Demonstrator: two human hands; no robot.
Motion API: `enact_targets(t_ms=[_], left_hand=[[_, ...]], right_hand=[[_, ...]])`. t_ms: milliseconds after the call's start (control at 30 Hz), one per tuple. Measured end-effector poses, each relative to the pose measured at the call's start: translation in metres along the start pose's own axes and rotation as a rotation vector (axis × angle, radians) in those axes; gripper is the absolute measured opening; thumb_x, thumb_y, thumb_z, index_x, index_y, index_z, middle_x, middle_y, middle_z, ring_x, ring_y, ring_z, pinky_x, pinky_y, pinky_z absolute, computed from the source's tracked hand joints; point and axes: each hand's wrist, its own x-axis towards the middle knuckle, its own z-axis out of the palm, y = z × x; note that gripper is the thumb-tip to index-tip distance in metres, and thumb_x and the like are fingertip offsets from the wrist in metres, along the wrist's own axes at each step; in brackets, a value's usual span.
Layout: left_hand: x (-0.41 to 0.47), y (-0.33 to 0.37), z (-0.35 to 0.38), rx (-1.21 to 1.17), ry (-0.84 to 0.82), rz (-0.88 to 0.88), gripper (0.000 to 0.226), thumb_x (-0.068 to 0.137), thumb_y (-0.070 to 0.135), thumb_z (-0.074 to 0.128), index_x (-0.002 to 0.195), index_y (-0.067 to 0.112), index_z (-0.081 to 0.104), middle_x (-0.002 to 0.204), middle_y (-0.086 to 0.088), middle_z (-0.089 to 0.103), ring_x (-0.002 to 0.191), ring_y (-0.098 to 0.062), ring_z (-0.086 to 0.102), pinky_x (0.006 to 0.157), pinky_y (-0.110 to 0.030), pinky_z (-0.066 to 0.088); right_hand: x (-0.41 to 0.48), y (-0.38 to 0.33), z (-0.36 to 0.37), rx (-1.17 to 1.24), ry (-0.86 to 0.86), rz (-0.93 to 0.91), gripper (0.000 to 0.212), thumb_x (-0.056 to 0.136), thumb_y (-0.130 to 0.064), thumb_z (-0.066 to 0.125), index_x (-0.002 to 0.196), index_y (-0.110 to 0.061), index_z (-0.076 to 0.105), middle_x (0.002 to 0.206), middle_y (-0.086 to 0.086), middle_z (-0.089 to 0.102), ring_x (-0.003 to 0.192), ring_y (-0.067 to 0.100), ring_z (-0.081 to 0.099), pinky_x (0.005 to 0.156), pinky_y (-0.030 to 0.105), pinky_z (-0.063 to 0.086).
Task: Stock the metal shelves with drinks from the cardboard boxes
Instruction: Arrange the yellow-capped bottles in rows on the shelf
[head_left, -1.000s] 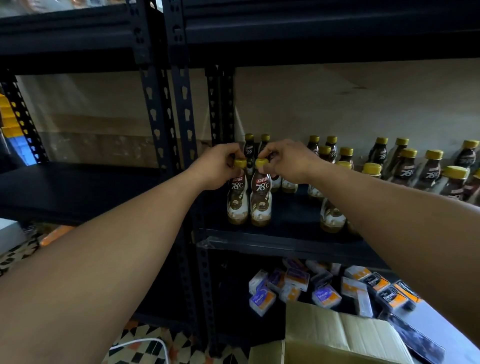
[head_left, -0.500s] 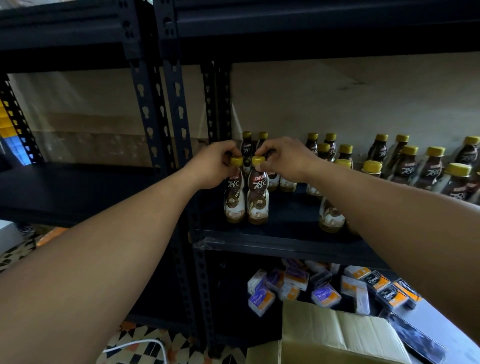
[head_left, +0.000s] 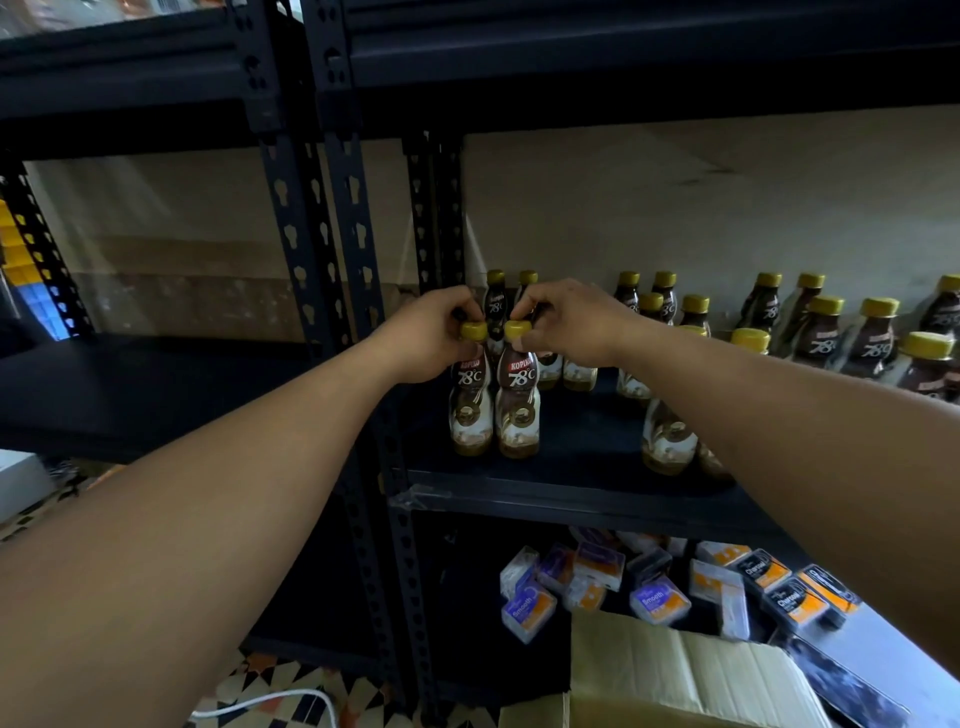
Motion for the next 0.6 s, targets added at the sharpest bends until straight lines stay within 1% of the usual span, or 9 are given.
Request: enact_targets(t_ms=[67, 133, 200, 300, 333, 400, 467, 533, 600], left_hand=[[0.0, 0.0, -0.001, -0.013, -0.011, -0.004, 0.032, 0.086, 0.024, 0.079, 0.112, 0.023, 0.06, 0.097, 0.001, 0.065, 0.084, -0.014, 0.062, 0.072, -0.026, 0.051], [0.001, 0.002, -0.003, -0.049, -0.001, -0.013, 0.032, 0.088, 0.034, 0.076, 0.115, 0.025, 0.06, 0.101, 0.002, 0.066, 0.088, -0.015, 0.066, 0.078, -0.032, 0.056], [0.005, 0.006, -0.009, -0.084, 0.012, -0.024, 0.027, 0.093, 0.036, 0.07, 0.116, 0.025, 0.061, 0.104, 0.002, 0.067, 0.091, -0.015, 0.068, 0.082, -0.037, 0.059], [0.018, 0.016, -0.018, -0.158, -0.008, -0.024, 0.014, 0.096, 0.032, 0.067, 0.106, 0.023, 0.065, 0.097, -0.001, 0.071, 0.088, -0.018, 0.07, 0.084, -0.045, 0.06], [0.023, 0.02, -0.022, -0.135, -0.014, -0.014, 0.013, 0.095, 0.033, 0.067, 0.103, 0.022, 0.066, 0.095, -0.001, 0.072, 0.086, -0.017, 0.07, 0.084, -0.044, 0.06], [0.035, 0.028, -0.028, -0.081, -0.042, 0.001, 0.013, 0.095, 0.034, 0.067, 0.1, 0.022, 0.068, 0.093, 0.0, 0.073, 0.082, -0.014, 0.071, 0.084, -0.041, 0.059], [0.05, 0.037, -0.034, -0.053, -0.117, 0.013, 0.014, 0.096, 0.034, 0.066, 0.103, 0.022, 0.068, 0.094, -0.001, 0.074, 0.079, -0.015, 0.073, 0.084, -0.043, 0.06], [0.067, 0.044, -0.04, -0.042, -0.249, -0.01, 0.018, 0.096, 0.034, 0.066, 0.108, 0.02, 0.068, 0.099, -0.005, 0.073, 0.081, -0.019, 0.075, 0.083, -0.042, 0.061], [0.087, 0.049, -0.042, -0.016, -0.384, -0.058, 0.023, 0.096, 0.036, 0.065, 0.113, 0.02, 0.067, 0.103, -0.007, 0.073, 0.084, -0.022, 0.075, 0.076, -0.036, 0.059]], right_hand=[[-0.001, -0.001, -0.002, 0.011, -0.012, -0.002, 0.03, 0.089, -0.038, 0.078, 0.114, -0.029, 0.066, 0.099, -0.004, 0.071, 0.093, 0.013, 0.069, 0.092, 0.041, 0.057], [-0.001, -0.002, -0.009, 0.005, -0.024, -0.006, 0.035, 0.088, -0.048, 0.076, 0.116, -0.03, 0.066, 0.1, -0.005, 0.071, 0.09, 0.012, 0.07, 0.088, 0.038, 0.058], [0.001, -0.003, -0.019, -0.018, -0.01, 0.002, 0.033, 0.091, -0.054, 0.07, 0.116, -0.031, 0.067, 0.098, -0.005, 0.072, 0.088, 0.012, 0.071, 0.085, 0.037, 0.058], [0.009, -0.005, -0.04, -0.012, 0.016, 0.003, 0.024, 0.096, -0.05, 0.066, 0.109, -0.03, 0.068, 0.104, -0.004, 0.072, 0.09, 0.013, 0.071, 0.089, 0.039, 0.057], [0.012, -0.006, -0.049, -0.032, 0.01, 0.008, 0.025, 0.097, -0.047, 0.065, 0.111, -0.027, 0.068, 0.106, -0.002, 0.072, 0.091, 0.014, 0.071, 0.087, 0.038, 0.057], [0.018, -0.007, -0.066, -0.112, -0.032, 0.033, 0.028, 0.097, -0.046, 0.065, 0.114, -0.024, 0.067, 0.1, -0.002, 0.072, 0.091, 0.015, 0.071, 0.084, 0.032, 0.055], [0.025, -0.005, -0.081, -0.192, -0.12, 0.06, 0.031, 0.097, -0.046, 0.066, 0.116, -0.023, 0.067, 0.097, -0.005, 0.071, 0.091, 0.015, 0.071, 0.087, 0.035, 0.057], [0.036, 0.003, -0.091, -0.245, -0.208, 0.081, 0.035, 0.097, -0.045, 0.066, 0.122, -0.021, 0.068, 0.107, -0.001, 0.072, 0.095, 0.017, 0.071, 0.085, 0.037, 0.059], [0.048, 0.015, -0.098, -0.276, -0.264, 0.123, 0.038, 0.097, -0.043, 0.066, 0.128, -0.021, 0.066, 0.118, 0.003, 0.07, 0.101, 0.02, 0.069, 0.078, 0.032, 0.058]])
